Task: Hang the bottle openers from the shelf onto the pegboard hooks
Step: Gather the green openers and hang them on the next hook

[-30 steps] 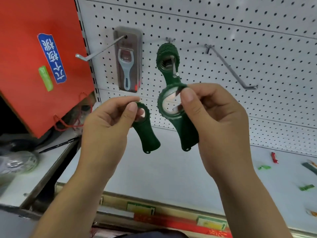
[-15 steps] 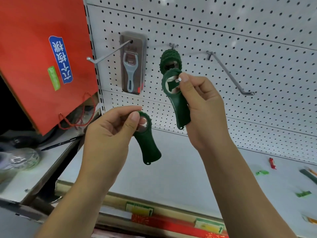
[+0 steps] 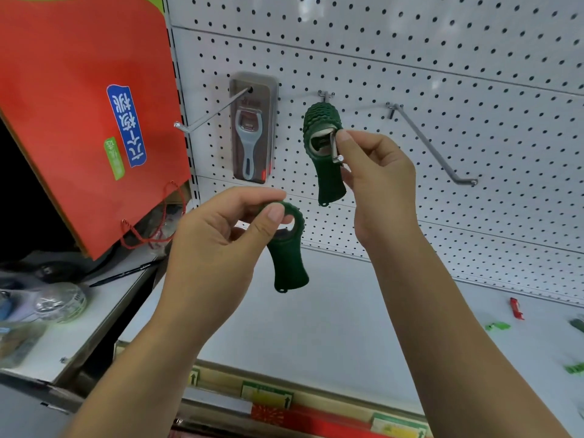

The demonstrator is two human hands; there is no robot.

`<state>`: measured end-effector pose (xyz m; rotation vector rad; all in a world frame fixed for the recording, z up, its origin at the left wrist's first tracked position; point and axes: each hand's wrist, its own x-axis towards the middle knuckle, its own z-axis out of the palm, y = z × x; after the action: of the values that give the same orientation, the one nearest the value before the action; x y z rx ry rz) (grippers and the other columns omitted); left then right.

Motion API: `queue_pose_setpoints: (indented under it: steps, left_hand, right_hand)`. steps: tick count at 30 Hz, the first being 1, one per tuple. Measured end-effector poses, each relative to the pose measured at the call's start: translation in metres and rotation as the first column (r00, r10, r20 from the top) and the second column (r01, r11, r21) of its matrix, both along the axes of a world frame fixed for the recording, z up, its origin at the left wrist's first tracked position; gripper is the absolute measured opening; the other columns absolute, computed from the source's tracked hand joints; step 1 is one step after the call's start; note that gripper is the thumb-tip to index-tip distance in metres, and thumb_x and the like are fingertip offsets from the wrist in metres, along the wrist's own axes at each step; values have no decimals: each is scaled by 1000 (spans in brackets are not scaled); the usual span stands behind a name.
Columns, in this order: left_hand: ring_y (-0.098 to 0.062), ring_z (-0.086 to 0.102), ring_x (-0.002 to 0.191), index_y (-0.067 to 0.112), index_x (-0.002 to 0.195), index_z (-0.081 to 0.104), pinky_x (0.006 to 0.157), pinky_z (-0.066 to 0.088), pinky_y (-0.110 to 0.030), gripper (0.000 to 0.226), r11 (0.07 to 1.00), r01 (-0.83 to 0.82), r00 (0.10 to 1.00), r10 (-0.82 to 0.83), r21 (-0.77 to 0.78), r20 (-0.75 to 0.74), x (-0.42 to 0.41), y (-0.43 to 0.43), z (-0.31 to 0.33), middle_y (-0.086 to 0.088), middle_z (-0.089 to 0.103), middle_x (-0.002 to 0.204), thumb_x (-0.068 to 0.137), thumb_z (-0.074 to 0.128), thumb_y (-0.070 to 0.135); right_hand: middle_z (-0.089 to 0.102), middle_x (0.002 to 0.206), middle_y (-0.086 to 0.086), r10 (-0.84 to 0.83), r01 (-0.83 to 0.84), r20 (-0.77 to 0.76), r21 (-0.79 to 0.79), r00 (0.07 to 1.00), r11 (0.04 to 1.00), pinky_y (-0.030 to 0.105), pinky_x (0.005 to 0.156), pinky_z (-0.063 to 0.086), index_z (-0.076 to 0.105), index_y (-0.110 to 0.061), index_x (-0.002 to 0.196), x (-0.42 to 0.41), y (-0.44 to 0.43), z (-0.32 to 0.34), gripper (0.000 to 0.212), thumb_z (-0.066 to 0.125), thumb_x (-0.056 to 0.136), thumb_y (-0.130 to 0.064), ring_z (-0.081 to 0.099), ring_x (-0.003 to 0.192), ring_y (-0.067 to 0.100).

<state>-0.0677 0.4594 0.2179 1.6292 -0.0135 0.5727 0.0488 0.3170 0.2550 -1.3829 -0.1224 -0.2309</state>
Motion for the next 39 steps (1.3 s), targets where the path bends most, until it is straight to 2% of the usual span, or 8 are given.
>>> queue_pose_setpoints:
  steps: [6,11,13,17,22,26,34,39]
  left_hand:
    - [-33,64,97,32,103,76,90,53,-57,16,997,42,997,-46,63,64,11,-4,12,2,77,98,96,67,21]
    - [-12,62,76,25,102,76,69,52,-19,16,990,142,971,-141,10,193,27,-15,37,5,75,87,95,67,14]
    - [-2,58,69,18,105,76,65,47,-14,15,985,170,963,-159,-31,217,36,-20,44,8,72,82,95,66,11]
    - [-6,55,63,15,108,76,57,46,-20,15,986,155,972,-139,-69,191,52,-24,43,6,70,81,95,68,15]
    - [-10,57,60,21,105,77,57,51,-22,14,994,73,989,-62,-82,132,63,-20,34,5,69,79,95,69,18]
    - [-11,65,62,20,105,76,62,55,-25,12,998,40,994,-35,-45,107,76,-15,33,5,71,79,94,70,19]
    - [-15,69,64,23,91,69,58,51,-23,7,998,-43,993,39,34,113,102,-12,38,0,73,82,90,76,24]
    - [-23,70,73,25,98,68,63,57,-45,12,964,-149,976,108,220,187,108,-7,34,0,71,89,90,73,32]
  right_hand:
    - [72,87,-14,-110,109,-37,-18,993,994,22,85,56,72,-22,95,-22,-14,-7,4,70,94,-25,66,83,-1]
    - [74,94,-5,-91,89,-32,-45,995,995,30,88,55,71,-21,92,-51,-24,-11,7,67,96,-25,65,88,8]
    - [75,93,-5,-82,83,17,-64,996,995,32,88,55,72,-21,91,-58,-27,-8,11,63,98,-24,66,90,8]
    - [75,96,-9,-107,134,165,-159,980,978,37,93,55,72,-24,91,-69,-31,0,15,60,100,-25,68,96,8]
    - [71,105,-15,-68,159,303,-286,951,945,12,85,46,69,-32,98,-73,-32,-3,12,62,97,-22,64,101,1]
    - [65,115,-16,17,190,431,-433,902,881,20,93,46,66,-29,112,-72,-26,-6,21,62,93,-22,58,116,11]
    - [66,116,-11,88,209,502,-507,860,836,11,93,42,66,-18,121,-67,-21,-11,28,65,93,-14,55,115,9]
    - [66,122,-11,121,187,491,-533,863,825,22,98,46,65,-18,125,-66,-28,-9,29,63,96,-16,57,120,11]
